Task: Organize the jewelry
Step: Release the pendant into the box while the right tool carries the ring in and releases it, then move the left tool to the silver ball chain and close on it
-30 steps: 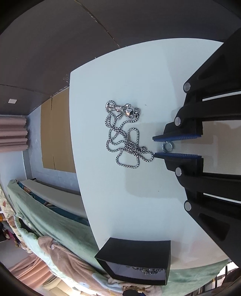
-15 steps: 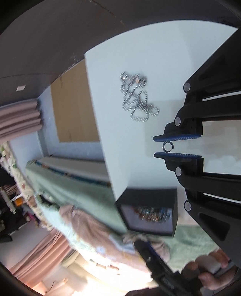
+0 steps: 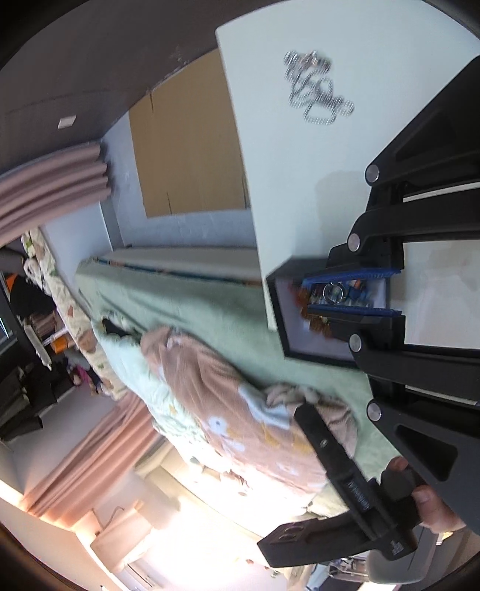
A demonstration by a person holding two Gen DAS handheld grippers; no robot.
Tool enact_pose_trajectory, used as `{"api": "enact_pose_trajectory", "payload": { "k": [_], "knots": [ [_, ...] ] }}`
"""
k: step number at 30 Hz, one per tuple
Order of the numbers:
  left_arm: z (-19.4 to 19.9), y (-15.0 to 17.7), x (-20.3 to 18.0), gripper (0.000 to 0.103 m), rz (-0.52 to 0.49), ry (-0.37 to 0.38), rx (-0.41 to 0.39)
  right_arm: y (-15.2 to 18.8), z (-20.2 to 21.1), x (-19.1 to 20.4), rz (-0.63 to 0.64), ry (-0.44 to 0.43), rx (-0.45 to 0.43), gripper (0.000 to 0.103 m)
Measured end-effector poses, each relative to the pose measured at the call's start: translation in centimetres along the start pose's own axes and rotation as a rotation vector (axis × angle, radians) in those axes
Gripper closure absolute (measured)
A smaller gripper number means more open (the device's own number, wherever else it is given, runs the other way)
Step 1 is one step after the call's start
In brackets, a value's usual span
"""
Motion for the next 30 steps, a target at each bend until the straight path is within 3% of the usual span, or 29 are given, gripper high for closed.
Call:
{"api": "enact_pose_trajectory", "payload": {
  "k": [5, 7, 8, 9, 13, 19, 24, 30],
  "knots": [
    [0.2, -0.2, 1.0, 0.005, 0.034, -0.018, -0.014, -1.4, -1.8, 1.7, 0.030, -0.053, 0.024, 0.086],
    [0.2, -0.3, 1.4, 0.005, 0.059, -0.018, -0.018, -1.4, -2.4, 1.6, 0.019, -0.064, 0.043, 0.068],
    [0.2, -0.3, 1.4, 0.005, 0.066, -0.016, -0.017, -1.2, -2.3, 1.3, 0.010, -0.054, 0.032, 0.053],
    [0.1, -0.3, 1.5, 0.005, 0.073, -0.013, -0.014, -1.0, -2.0, 0.9, 0.002, -0.039, 0.019, 0.049],
    [-0.3, -0.1, 0.9, 0.005, 0.069, 0.005, -0.007, 0.1, -0.2, -1.3, -0.059, -0.018, -0.011, 0.048],
    [-0.9, 0.6, -1.7, 0.005, 0.019, 0.016, 0.001, 2.6, 2.6, -4.8, -0.123, 0.085, -0.012, 0.042],
    [-1.2, 1.5, -4.7, 0.005, -0.053, 0.034, 0.011, 3.8, 6.0, -7.2, -0.149, 0.149, -0.065, 0.024],
    [-1.6, 2.3, -7.6, 0.005, -0.104, 0.057, 0.023, 5.3, 8.6, -10.3, -0.199, 0.214, -0.078, 0.012]
  ]
}}
Point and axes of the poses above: each gripper's, at about its wrist camera, not at the fingertips, and z roughly against the way its jaws point, x to its left, y to its underside, the point moved 2 cm from there along -z, roughly the way its jaws point, and after that the axes turned 10 degrees about x, right-handed, at the moved point
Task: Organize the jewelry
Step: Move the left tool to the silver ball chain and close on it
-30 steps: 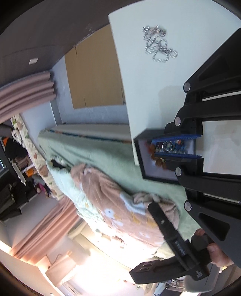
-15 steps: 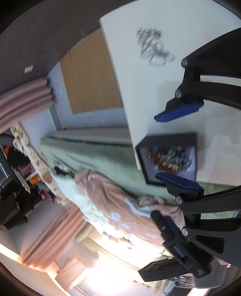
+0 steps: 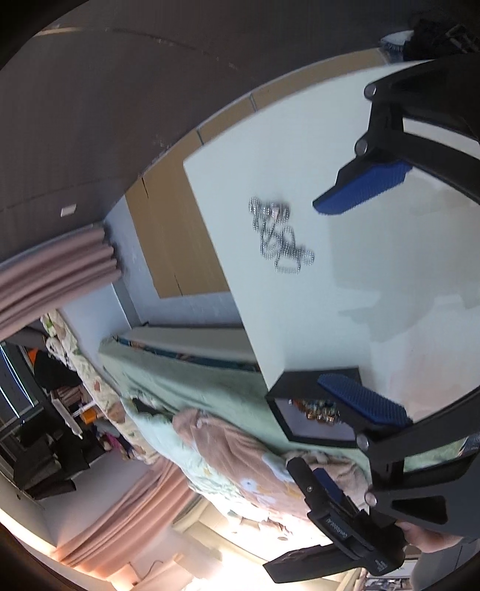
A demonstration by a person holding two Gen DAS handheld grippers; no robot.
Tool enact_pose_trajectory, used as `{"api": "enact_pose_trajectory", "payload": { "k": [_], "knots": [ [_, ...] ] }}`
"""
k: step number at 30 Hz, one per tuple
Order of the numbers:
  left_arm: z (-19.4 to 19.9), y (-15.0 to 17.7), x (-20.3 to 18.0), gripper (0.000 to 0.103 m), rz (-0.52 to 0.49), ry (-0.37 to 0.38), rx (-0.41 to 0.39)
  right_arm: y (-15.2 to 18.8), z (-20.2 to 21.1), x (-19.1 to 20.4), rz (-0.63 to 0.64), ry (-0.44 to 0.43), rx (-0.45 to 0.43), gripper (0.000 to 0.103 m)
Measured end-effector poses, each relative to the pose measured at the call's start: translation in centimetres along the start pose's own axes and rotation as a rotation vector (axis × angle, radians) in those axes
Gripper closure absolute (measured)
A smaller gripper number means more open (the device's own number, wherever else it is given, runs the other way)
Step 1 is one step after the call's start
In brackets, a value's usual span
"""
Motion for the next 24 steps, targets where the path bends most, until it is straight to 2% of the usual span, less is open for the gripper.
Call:
{"api": "enact_pose_trajectory", "payload": {
  "k": [2, 10, 14, 18, 24],
  "knots": [
    [-0.1, 0.2, -1.1, 0.005, -0.020, 0.004, 0.001, 0.1, 0.7, -1.1, -0.007, 0.038, -0.014, 0.008],
    [-1.1, 1.0, -5.3, 0.005, -0.097, 0.012, 0.016, 0.1, 2.6, -6.3, -0.110, 0.047, -0.033, 0.008],
    [-1.7, 1.1, -7.5, 0.005, -0.152, 0.001, 0.020, -0.4, 3.1, -7.5, -0.127, 0.053, -0.038, 0.008],
    [-2.6, 0.9, -9.7, 0.005, -0.208, 0.023, 0.048, -1.0, 3.5, -8.3, -0.125, 0.049, -0.040, 0.008],
    [-4.0, 0.4, -13.4, 0.005, -0.306, -0.004, 0.074, -1.4, 3.8, -9.8, -0.143, 0.053, -0.039, 0.011]
  ]
}}
Point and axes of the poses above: each gripper's, at about its wrist camera, not at the fingertips, and z roughly against the way its jaws point, x to its left, y to its underside, the point moved 2 cm from there along -z, roughly the way its jaws point, and after that the axes turned 10 degrees about x, right-handed, at the moved point
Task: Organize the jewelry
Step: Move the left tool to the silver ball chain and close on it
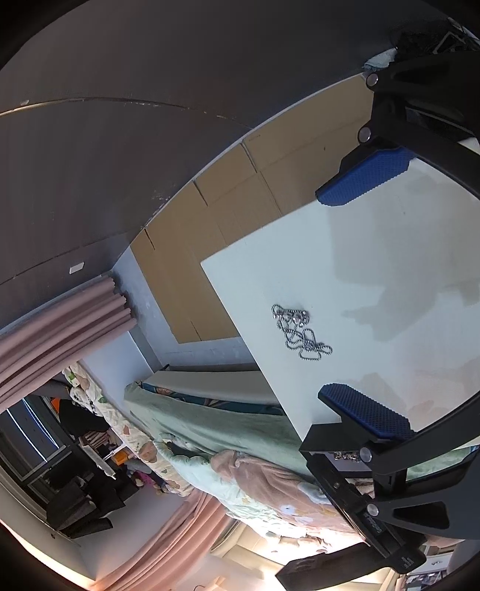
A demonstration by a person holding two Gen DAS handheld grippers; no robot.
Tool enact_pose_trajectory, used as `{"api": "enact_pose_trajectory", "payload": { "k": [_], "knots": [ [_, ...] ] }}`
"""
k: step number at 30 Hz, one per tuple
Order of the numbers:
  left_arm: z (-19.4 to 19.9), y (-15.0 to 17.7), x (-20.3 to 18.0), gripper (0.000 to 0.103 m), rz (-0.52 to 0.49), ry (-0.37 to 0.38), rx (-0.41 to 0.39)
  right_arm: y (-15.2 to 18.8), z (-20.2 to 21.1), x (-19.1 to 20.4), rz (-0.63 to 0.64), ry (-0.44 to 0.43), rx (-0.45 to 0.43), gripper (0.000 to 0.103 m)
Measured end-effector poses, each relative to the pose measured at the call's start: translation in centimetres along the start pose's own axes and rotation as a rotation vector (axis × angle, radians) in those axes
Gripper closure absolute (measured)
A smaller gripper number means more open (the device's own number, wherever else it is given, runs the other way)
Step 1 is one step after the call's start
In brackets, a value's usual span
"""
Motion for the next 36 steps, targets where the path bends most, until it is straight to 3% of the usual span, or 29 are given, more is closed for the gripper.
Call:
{"api": "enact_pose_trajectory", "payload": {
  "k": [1, 6, 11, 20, 28, 31, 34, 35, 36],
  "knots": [
    [-0.3, -0.2, -0.5, 0.006, -0.019, -0.006, 0.005, -0.1, 0.0, -0.4, -0.008, 0.003, 0.002, 0.012],
    [-2.8, -1.0, -2.7, 0.028, -0.069, 0.014, 0.064, -0.6, -0.7, -2.5, -0.062, 0.016, 0.017, 0.020],
    [-5.9, -0.7, -3.3, 0.036, -0.068, 0.034, 0.111, -0.6, -1.0, -3.6, -0.088, 0.031, 0.019, 0.020],
    [-9.6, -0.2, -3.4, 0.036, -0.066, 0.031, 0.137, -0.8, -2.4, -4.1, -0.104, 0.044, 0.045, 0.020],
    [-12.3, 0.8, -3.9, 0.041, -0.117, -0.037, 0.147, -1.0, -3.3, -3.7, -0.103, 0.051, 0.062, 0.021],
    [-12.3, 0.9, -4.3, 0.047, -0.149, -0.078, 0.121, -1.0, -3.5, -3.8, -0.108, 0.060, 0.061, 0.022],
    [-12.2, 0.9, -4.3, 0.072, -0.163, -0.095, 0.113, -1.1, -3.6, -3.8, -0.112, 0.061, 0.062, 0.021],
    [-12.1, 0.9, -4.4, 0.093, -0.169, -0.091, 0.124, -1.0, -3.6, -3.8, -0.113, 0.062, 0.062, 0.021],
    [-12.0, 0.9, -4.4, 0.095, -0.173, -0.083, 0.135, -1.0, -3.6, -3.8, -0.112, 0.064, 0.061, 0.021]
  ]
}}
Point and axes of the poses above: each gripper's, at about its wrist camera, not at the fingertips, and z roughly against the way its jaws point, x to its left, y to its underside, the point moved 2 cm from there along -z, roughly the way its jaws point, and after that the axes turned 10 degrees about x, right-handed, at the moved point
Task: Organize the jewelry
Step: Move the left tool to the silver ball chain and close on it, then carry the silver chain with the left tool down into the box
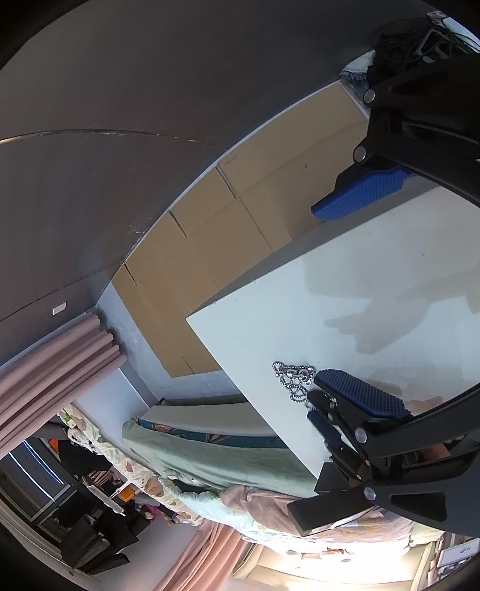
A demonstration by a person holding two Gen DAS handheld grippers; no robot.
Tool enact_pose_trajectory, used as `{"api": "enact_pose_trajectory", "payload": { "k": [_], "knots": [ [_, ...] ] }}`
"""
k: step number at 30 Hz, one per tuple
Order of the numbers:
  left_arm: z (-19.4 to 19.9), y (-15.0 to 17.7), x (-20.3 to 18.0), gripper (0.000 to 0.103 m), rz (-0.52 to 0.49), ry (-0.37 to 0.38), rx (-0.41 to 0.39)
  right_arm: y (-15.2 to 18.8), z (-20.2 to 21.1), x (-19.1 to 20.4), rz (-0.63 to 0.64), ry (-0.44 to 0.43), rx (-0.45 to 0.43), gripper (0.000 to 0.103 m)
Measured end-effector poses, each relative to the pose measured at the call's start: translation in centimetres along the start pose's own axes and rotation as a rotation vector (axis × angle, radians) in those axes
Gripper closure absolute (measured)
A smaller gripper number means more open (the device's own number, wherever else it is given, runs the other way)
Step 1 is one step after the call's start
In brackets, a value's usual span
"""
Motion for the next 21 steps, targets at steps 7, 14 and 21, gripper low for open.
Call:
{"api": "enact_pose_trajectory", "payload": {
  "k": [7, 14, 21],
  "knots": [
    [1.4, 0.3, 0.8, 0.096, 0.032, 0.069, 0.004, -0.3, -0.7, 1.0, 0.018, -0.014, 0.019, 0.023],
    [6.6, 0.0, 1.9, 0.096, 0.063, 0.100, -0.085, -0.4, -0.3, 2.4, 0.035, -0.052, 0.016, 0.025],
    [12.3, -1.0, 2.4, 0.096, 0.040, 0.052, -0.173, 0.0, -0.4, 4.6, 0.083, -0.093, 0.038, 0.016]
  ]
}}
Point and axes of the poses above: each gripper's, at about its wrist camera, not at the fingertips, and z roughly against the way its jaws point, x to its left, y to its underside, the point moved 2 cm from there along -z, roughly the way its jaws point, and after that the axes turned 10 degrees about x, right-handed, at the moved point
